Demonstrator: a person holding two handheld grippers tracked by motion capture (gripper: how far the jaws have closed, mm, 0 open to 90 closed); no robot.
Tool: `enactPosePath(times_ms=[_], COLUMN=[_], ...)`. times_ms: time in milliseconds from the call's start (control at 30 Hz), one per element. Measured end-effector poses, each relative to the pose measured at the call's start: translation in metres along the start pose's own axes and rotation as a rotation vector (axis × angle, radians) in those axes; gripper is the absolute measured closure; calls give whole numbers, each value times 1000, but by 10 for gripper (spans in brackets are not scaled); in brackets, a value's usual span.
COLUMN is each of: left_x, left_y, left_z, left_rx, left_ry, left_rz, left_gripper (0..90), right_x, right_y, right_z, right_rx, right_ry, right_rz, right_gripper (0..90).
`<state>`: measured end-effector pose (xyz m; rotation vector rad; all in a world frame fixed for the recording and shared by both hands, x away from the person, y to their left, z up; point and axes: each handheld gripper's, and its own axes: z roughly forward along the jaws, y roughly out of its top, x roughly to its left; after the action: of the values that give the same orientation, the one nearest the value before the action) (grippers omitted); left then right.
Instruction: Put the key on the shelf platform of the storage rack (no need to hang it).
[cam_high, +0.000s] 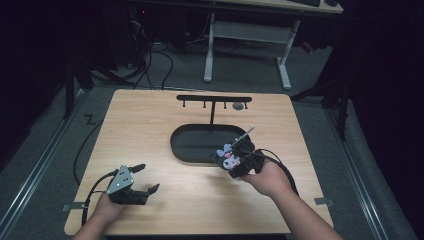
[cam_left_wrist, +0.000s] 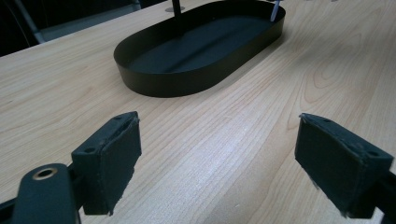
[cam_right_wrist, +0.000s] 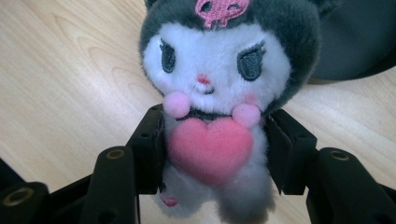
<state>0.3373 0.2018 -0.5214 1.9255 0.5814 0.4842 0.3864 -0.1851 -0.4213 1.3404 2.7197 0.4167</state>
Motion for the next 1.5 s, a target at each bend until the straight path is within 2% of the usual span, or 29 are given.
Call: enactPosePath(times_ms=[200, 433, 500, 633, 667, 733, 767, 867, 1033, 1167, 1367, 1400, 1500], left_x=[-3, -3, -3, -2, -2, -1, -1, -2, -1, -1, -2, -2, -2], left_y=[0, 0, 0, -1, -1, -1, -1, -1, -1, -1, -1, -1, -1], left_z=[-1, -1, -1, -2, -2, -2, -2, -2, -2, -2, -2, -2, -2], left_rx=[10, 6, 6, -3, -2, -2, -1, -2, -2, 0, -1, -1, -3], left_ry=[-7, -8, -8, -12, -12, -12, -12, -12, -13, -11, -11, -12, -13], left_rz=[25, 25, 26, 18, 16, 14, 14, 16, 11, 12, 15, 16, 14], left_gripper=[154, 154, 154, 154, 154, 154, 154, 154, 154, 154, 154, 154, 154], right_x=[-6, -9, -8, -13, -12, -15, -15, -18, -24, -26, -30, -30, -32], right_y=[6, 15, 16, 26, 28, 32, 35, 43, 54, 62, 75, 78, 83], right_z=[8, 10, 9, 7, 7, 8, 9, 12, 19, 26, 32, 33, 35], right_rx=[-3, -1, 8, -3, 2, -6, -4, -6, -18, -8, -15, -17, -14], right_ry=[5, 9, 7, -2, -3, -7, -6, -14, 3, 4, -5, -6, -16], right_rz=[19, 19, 35, 22, 38, 26, 44, 30, 55, 71, 54, 73, 57], right_gripper=[464, 464, 464, 464, 464, 464, 464, 464, 464, 464, 464, 464, 464])
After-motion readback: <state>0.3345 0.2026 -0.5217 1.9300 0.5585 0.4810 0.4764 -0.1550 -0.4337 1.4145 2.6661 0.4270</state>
